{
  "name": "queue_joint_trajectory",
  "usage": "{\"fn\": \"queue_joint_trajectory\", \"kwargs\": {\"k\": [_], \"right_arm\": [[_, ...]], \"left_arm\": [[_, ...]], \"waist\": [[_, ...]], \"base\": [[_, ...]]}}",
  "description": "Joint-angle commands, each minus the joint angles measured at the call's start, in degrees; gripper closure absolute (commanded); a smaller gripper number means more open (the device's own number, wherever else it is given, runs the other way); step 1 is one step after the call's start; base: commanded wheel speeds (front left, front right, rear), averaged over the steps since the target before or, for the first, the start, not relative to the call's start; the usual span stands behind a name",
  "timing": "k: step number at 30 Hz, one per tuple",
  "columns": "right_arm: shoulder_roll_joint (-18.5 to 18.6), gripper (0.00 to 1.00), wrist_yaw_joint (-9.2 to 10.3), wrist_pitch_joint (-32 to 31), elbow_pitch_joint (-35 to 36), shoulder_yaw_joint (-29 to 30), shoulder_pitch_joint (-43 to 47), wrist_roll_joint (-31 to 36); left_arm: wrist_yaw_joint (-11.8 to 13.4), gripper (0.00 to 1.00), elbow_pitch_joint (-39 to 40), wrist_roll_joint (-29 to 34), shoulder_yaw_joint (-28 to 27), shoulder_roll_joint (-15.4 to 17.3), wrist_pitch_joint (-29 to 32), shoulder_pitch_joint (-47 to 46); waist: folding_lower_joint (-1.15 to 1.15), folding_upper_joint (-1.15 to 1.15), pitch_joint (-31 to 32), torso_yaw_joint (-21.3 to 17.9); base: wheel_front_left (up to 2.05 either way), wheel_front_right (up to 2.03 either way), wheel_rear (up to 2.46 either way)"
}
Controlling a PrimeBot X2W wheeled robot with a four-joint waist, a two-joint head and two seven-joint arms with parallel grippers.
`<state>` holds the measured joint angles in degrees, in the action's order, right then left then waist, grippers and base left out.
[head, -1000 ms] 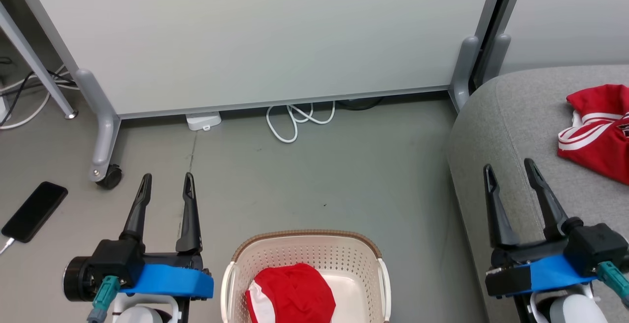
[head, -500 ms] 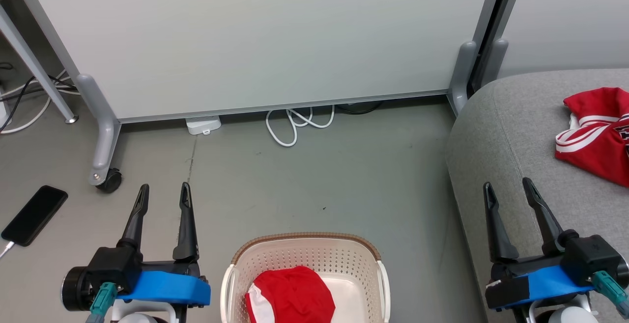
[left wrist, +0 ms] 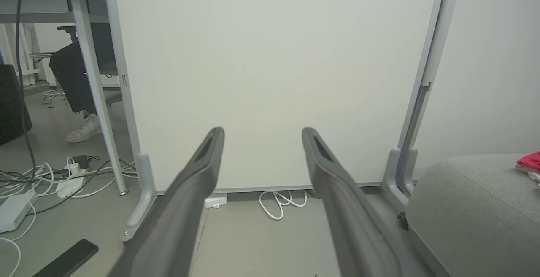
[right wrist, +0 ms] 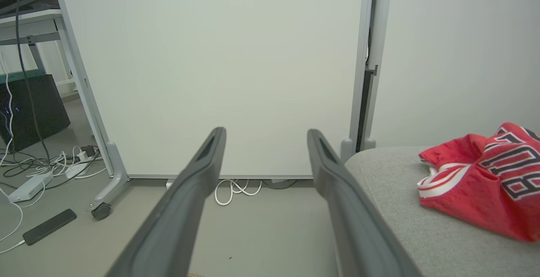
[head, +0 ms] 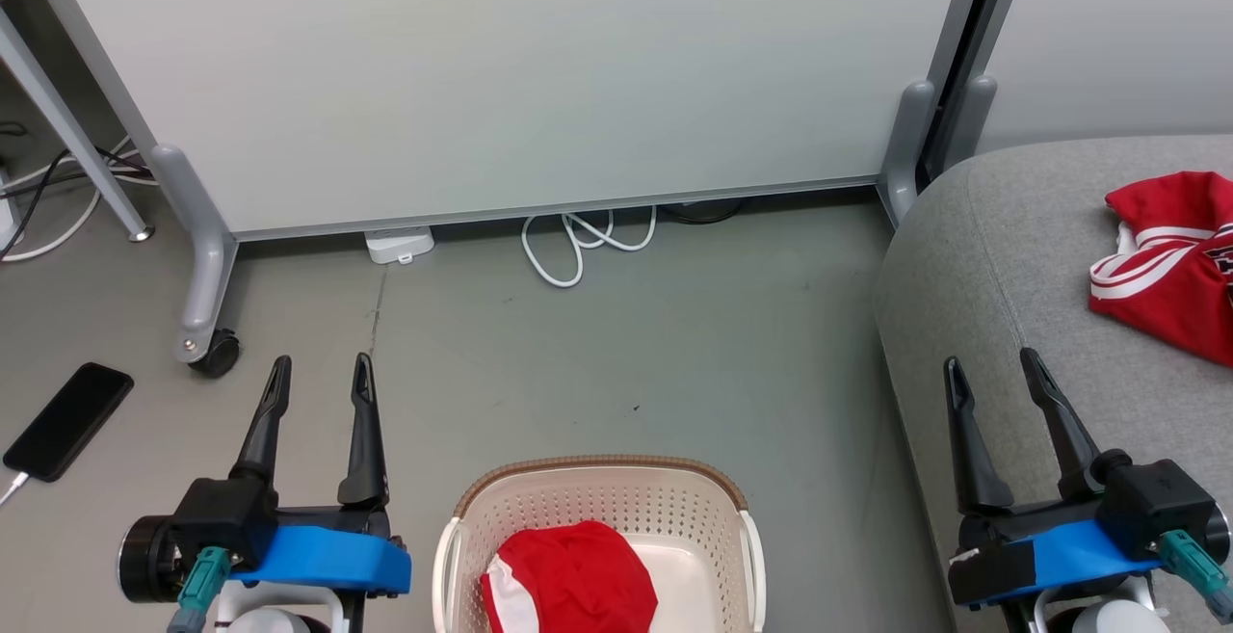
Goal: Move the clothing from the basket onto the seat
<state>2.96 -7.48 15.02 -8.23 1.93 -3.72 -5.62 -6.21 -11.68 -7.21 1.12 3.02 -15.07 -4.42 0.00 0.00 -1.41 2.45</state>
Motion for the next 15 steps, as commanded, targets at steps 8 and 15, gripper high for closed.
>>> {"fn": "queue_joint_trajectory", "kwargs": {"k": [8, 15], "right_arm": [[-0.11, 0.00, -0.03, 0.24, 0.97, -0.16, -2.64, 0.64], [-0.10, 0.00, -0.03, 0.24, 2.43, -1.11, -8.02, 1.12]], "left_arm": [[-0.98, 0.00, -3.24, 1.50, 2.86, 0.91, -0.15, -4.45], [-1.23, 0.00, -12.58, 0.93, 11.42, 4.78, -0.15, -13.47]], "waist": [[0.00, 0.00, -2.45, -0.45], [0.00, 0.00, -8.55, -2.61]], "base": [[0.00, 0.00, 0.00], [0.00, 0.00, 0.00]]}}
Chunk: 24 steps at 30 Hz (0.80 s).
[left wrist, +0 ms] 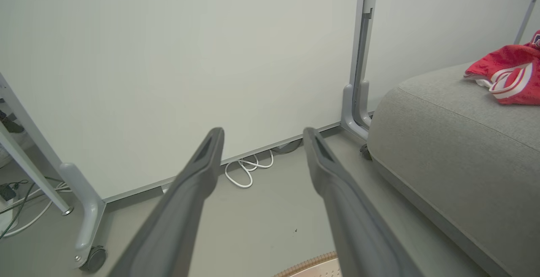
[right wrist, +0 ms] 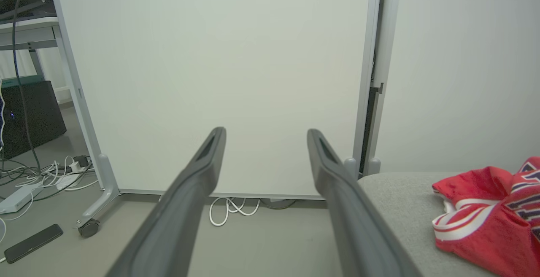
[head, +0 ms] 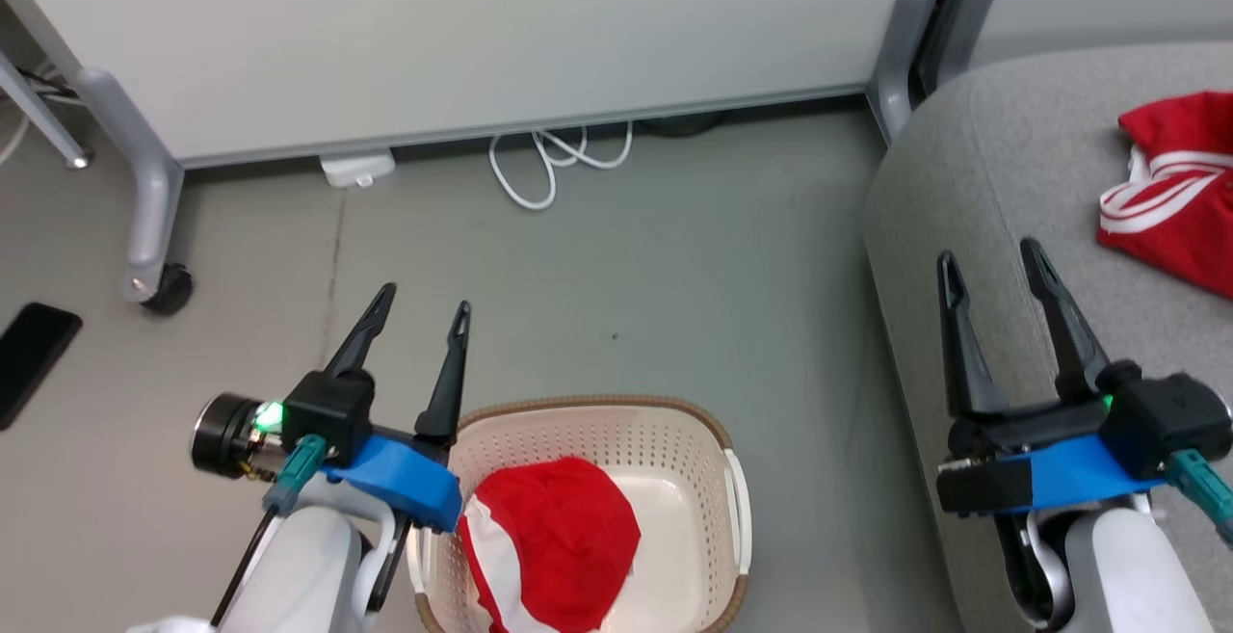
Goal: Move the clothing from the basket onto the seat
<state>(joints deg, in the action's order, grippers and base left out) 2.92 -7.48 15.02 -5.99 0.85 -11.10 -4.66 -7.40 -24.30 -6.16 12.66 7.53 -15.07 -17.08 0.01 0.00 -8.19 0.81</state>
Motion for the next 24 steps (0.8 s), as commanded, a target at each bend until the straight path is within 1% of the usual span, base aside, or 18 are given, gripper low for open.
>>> {"fn": "queue_joint_trajectory", "kwargs": {"k": [1, 4, 7, 12, 17, 24], "right_arm": [[-0.05, 0.00, -0.03, 0.24, 0.42, -0.20, -1.46, 0.21], [-0.05, 0.00, -0.03, 0.24, 1.08, -0.79, -4.00, 0.65], [-0.04, 0.00, -0.03, 0.24, 1.81, -1.12, -6.70, 0.94], [-0.04, 0.00, -0.03, 0.24, 3.17, -1.46, -10.19, 1.09], [-0.06, 0.00, -0.03, 0.24, 4.23, -2.33, -12.85, 0.53], [-0.05, 0.00, -0.03, 0.24, 5.59, -2.99, -15.83, 0.45]], "left_arm": [[-0.05, 0.00, -1.15, -0.38, 1.43, 0.92, -0.15, -2.00], [-0.06, 0.00, -4.81, -1.01, 6.18, 2.52, -0.15, -5.62], [-0.06, 0.00, -8.11, -1.69, 9.73, 3.73, -0.15, -9.26], [-0.07, 0.00, -14.39, -2.50, 16.44, 5.13, -0.15, -14.74], [-0.06, 0.00, -21.67, -2.51, 23.54, 6.04, -0.15, -19.84], [-0.07, 0.00, -32.16, -2.27, 33.63, 6.30, -0.08, -26.27]], "waist": [[-0.01, 0.00, -2.82, -1.33], [-0.01, 0.00, -6.12, -2.55], [-0.01, 0.00, -9.48, -3.79], [-0.01, 0.00, -14.77, -5.63], [-0.01, 0.00, -19.68, -7.25], [-0.01, 0.00, -26.12, -8.78]], "base": [[0.00, 0.00, 0.00], [0.00, 0.00, 0.00], [0.00, 0.00, 0.00], [0.00, 0.00, 0.00], [0.00, 0.00, 0.00], [0.00, 0.00, 0.00]]}}
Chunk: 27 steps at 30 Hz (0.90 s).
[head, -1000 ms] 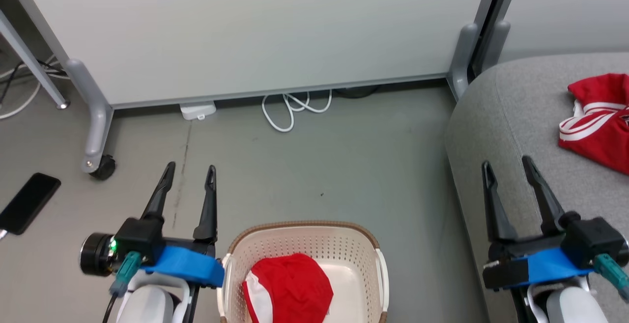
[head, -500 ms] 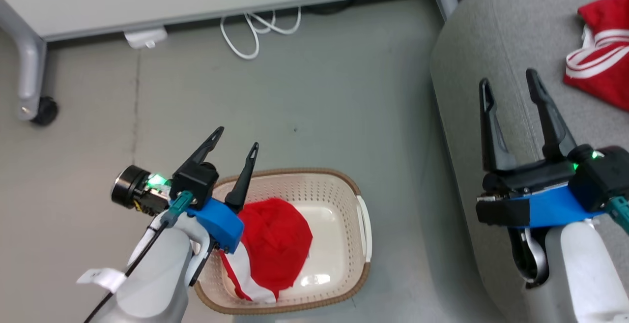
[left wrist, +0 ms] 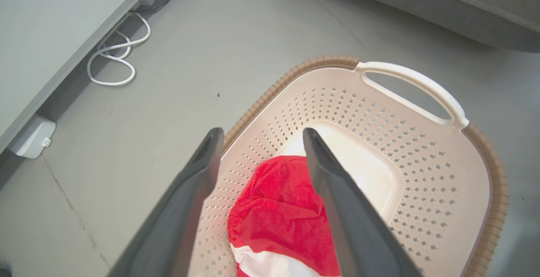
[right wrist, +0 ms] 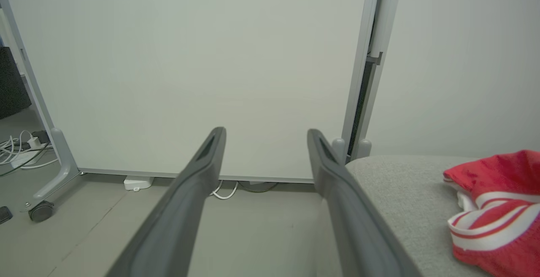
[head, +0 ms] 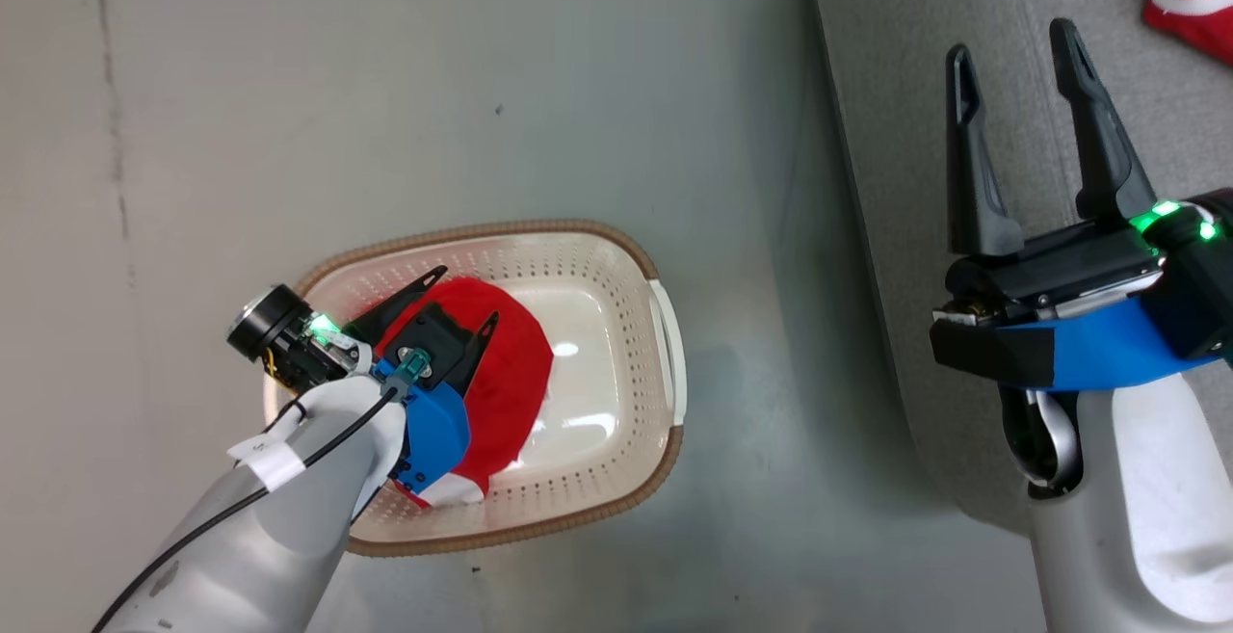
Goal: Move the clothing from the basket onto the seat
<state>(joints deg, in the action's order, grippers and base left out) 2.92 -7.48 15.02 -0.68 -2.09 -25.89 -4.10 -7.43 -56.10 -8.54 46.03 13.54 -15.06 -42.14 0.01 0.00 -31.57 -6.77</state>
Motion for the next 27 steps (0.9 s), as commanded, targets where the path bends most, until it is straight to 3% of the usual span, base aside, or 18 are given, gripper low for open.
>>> {"fn": "queue_joint_trajectory", "kwargs": {"k": [1, 5, 11, 27], "right_arm": [[-0.05, 0.00, -0.03, 0.24, 0.56, -0.11, -1.42, -0.11], [-0.05, 0.00, -0.03, 0.24, 1.62, -0.76, -3.57, -0.31], [-0.05, 0.00, -0.03, 0.24, 2.83, -1.70, -5.85, -0.80], [-0.05, 0.00, -0.03, 0.24, 7.30, -2.73, -8.18, -1.63]], "left_arm": [[-0.03, 0.00, -1.82, -0.01, 1.66, 0.09, 0.08, -1.97], [-0.03, 0.00, -7.70, 0.69, 8.90, -0.20, 1.16, -6.52], [-0.04, 0.00, -13.00, 0.45, 15.59, -0.27, 4.16, -11.08], [-0.04, 0.00, -16.60, 0.54, 26.21, 1.74, 10.14, -18.30]], "waist": [[-0.01, 0.00, -3.65, -1.31], [-0.01, 0.00, -8.45, -2.02], [-0.01, 0.00, -14.07, -3.23], [-0.01, 0.00, -25.14, -6.12]], "base": [[0.00, 0.00, 0.00], [0.00, 0.00, 0.00], [0.00, 0.00, 0.00], [0.00, 0.00, 0.00]]}}
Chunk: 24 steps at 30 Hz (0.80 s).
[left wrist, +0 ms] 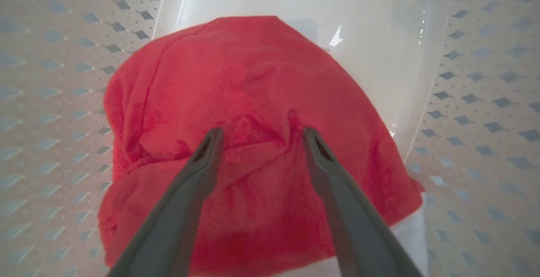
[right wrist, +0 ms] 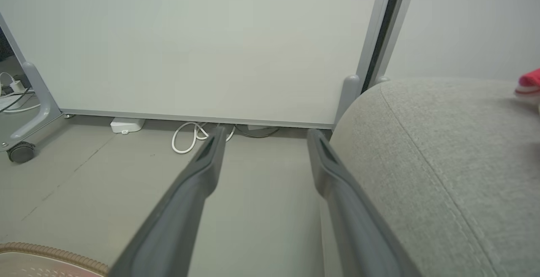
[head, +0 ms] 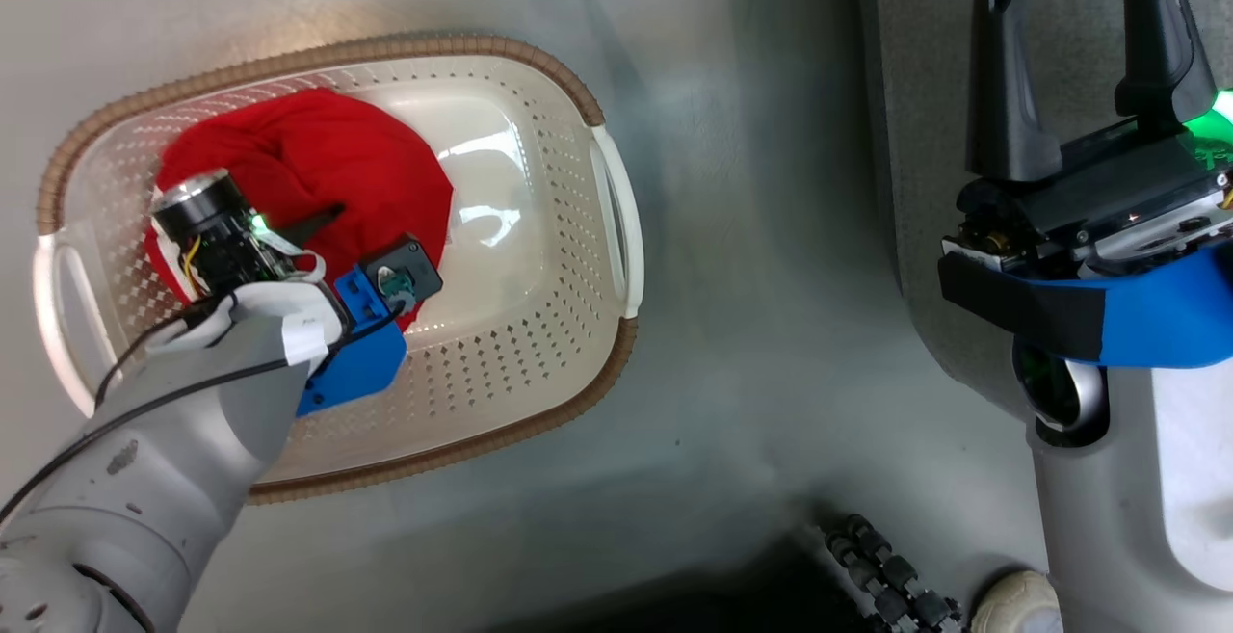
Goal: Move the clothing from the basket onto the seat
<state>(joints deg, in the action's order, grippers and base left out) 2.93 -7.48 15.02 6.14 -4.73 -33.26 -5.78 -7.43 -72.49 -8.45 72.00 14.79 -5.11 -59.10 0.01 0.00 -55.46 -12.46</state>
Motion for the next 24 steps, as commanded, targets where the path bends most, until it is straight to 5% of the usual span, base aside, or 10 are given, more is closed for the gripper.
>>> {"fn": "queue_joint_trajectory", "kwargs": {"k": [1, 19, 20, 21, 24], "right_arm": [[-0.06, 0.00, -0.03, 0.24, 0.88, -0.13, -0.77, 0.24], [-0.06, 0.00, -0.03, 0.24, 6.09, 0.08, 0.31, 2.52], [-0.06, 0.00, -0.03, 0.24, 6.60, 0.12, 0.10, 2.78], [-0.06, 0.00, -0.03, 0.25, 6.80, 0.13, -0.04, 2.94], [-0.06, 0.00, -0.03, 0.24, 7.16, 0.08, -0.37, 3.11]], "left_arm": [[-0.04, 0.00, -0.32, 0.70, 0.40, 0.64, 0.67, -1.81], [-0.04, 0.00, -1.40, -0.90, 1.22, 2.30, 8.62, -5.38], [-0.04, 0.84, -1.49, -1.51, 1.26, 2.26, 9.29, -5.40], [-0.04, 1.00, -1.50, -1.79, 1.29, 2.20, 9.17, -5.42], [-0.04, 1.00, -1.52, -2.51, 1.35, 2.00, 8.97, -5.19]], "waist": [[-0.01, 0.00, -1.78, -0.47], [-0.01, 0.00, -7.07, -1.30], [-0.01, 0.00, -7.18, -1.18], [-0.01, 0.00, -7.17, -1.13], [-0.01, 0.00, -6.92, -1.04]], "base": [[0.00, 0.00, 0.00], [0.00, 0.00, 0.00], [0.00, 0.00, 0.00], [0.00, 0.00, 0.00], [0.00, 0.00, 0.00]]}}
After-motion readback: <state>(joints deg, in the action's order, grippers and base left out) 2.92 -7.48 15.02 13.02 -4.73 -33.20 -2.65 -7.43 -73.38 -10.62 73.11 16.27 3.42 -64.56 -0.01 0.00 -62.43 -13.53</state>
